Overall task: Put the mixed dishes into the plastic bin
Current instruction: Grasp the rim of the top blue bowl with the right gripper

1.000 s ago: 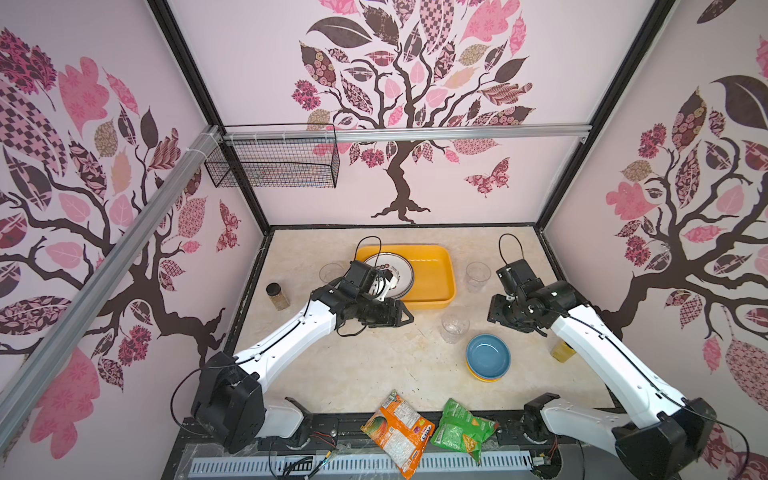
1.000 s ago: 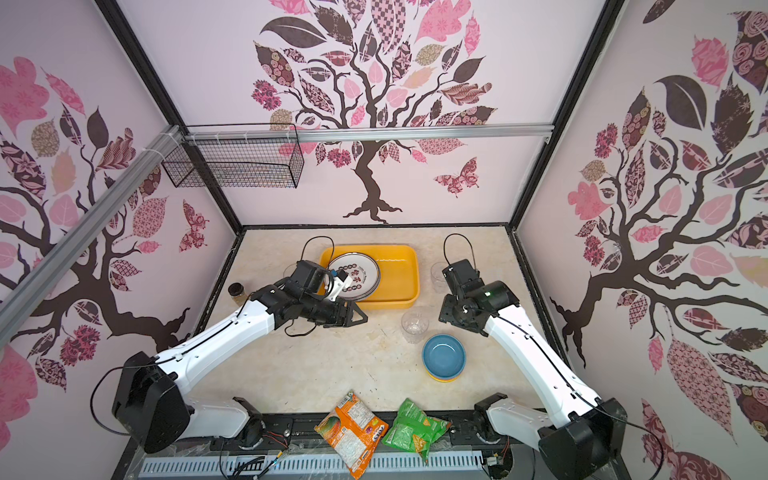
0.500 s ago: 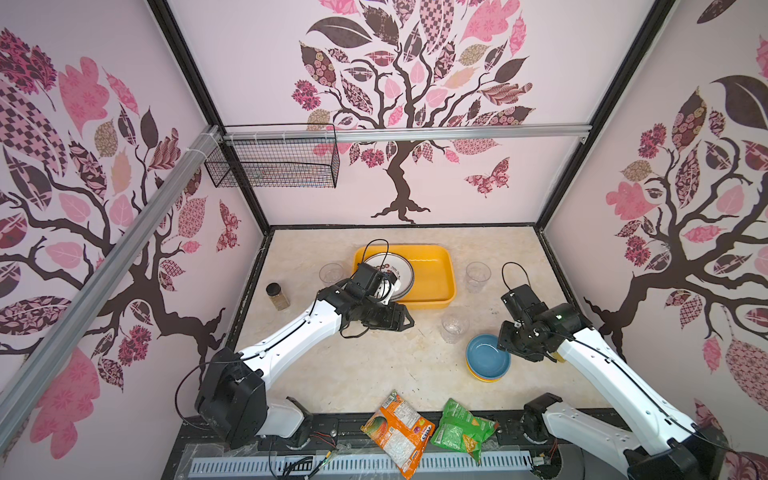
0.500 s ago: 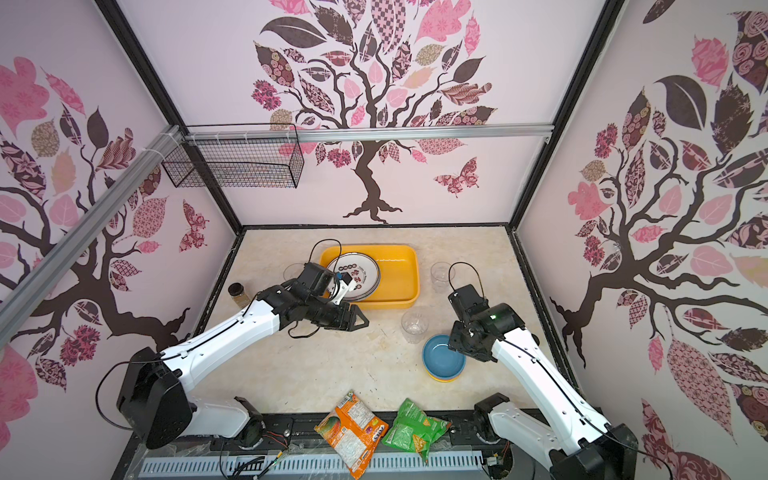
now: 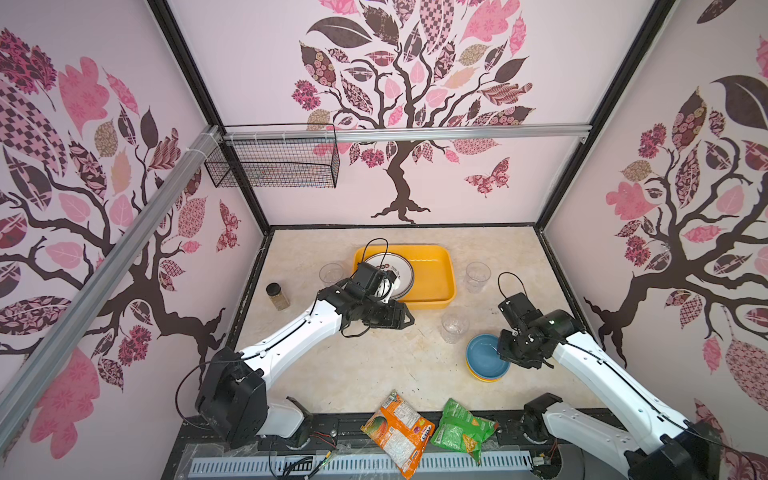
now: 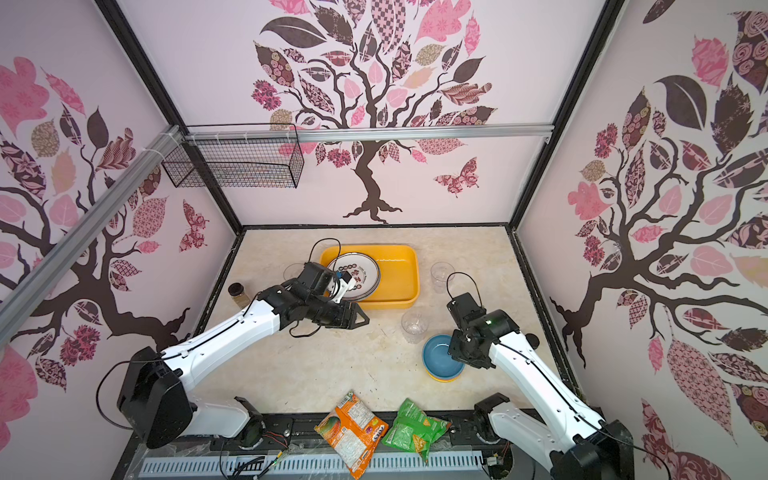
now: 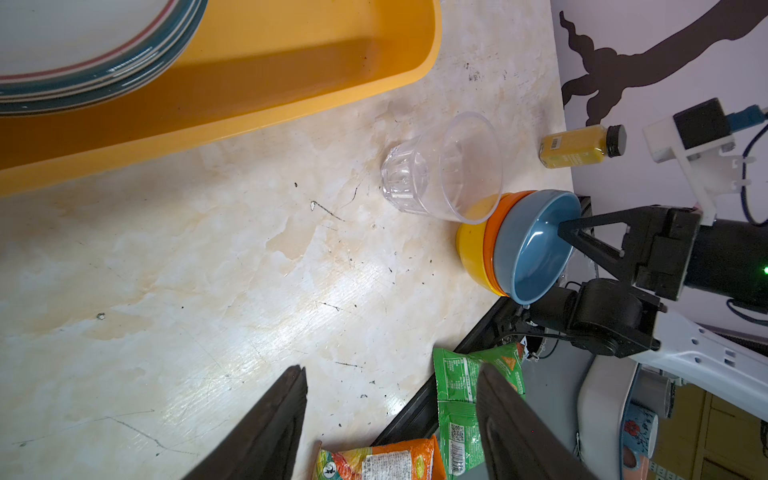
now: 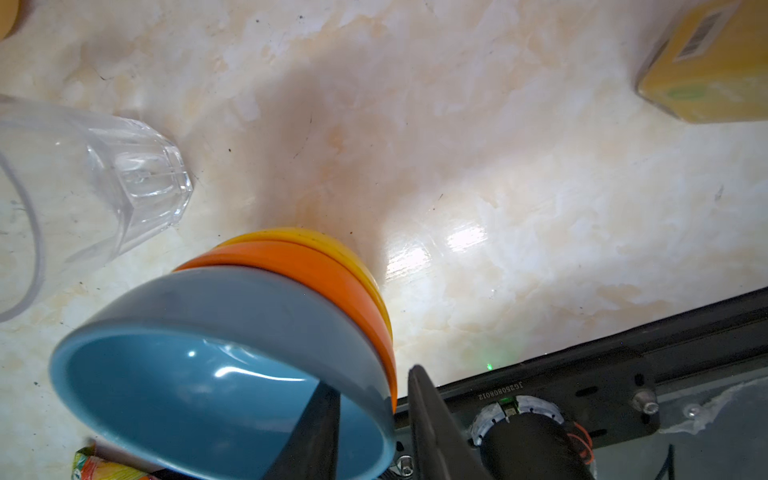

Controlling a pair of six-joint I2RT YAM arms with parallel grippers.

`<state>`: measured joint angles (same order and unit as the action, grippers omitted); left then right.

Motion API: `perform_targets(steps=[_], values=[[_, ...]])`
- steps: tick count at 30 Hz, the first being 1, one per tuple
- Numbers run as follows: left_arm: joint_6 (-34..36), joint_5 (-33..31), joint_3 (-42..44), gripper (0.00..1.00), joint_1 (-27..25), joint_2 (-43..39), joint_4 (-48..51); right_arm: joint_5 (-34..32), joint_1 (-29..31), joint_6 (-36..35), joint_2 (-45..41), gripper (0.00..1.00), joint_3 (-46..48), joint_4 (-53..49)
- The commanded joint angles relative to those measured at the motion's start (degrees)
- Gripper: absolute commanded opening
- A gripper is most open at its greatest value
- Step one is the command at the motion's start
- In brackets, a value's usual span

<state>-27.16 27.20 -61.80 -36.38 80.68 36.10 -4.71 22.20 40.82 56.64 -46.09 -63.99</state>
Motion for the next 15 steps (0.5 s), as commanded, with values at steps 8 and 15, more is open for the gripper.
perform_targets(steps=[8,15], values=[[-1.2,0.6,1.7,0.67,0.0,1.2,-1.7,-0.4,0.0,-1.5,-0.4,0.20,0.1,-0.5],[-1.8,1.3,2.0,0.66,0.0,1.8,-2.4,0.1,0.0,-2.5,-0.7,0.12,-0.1,-1.1]])
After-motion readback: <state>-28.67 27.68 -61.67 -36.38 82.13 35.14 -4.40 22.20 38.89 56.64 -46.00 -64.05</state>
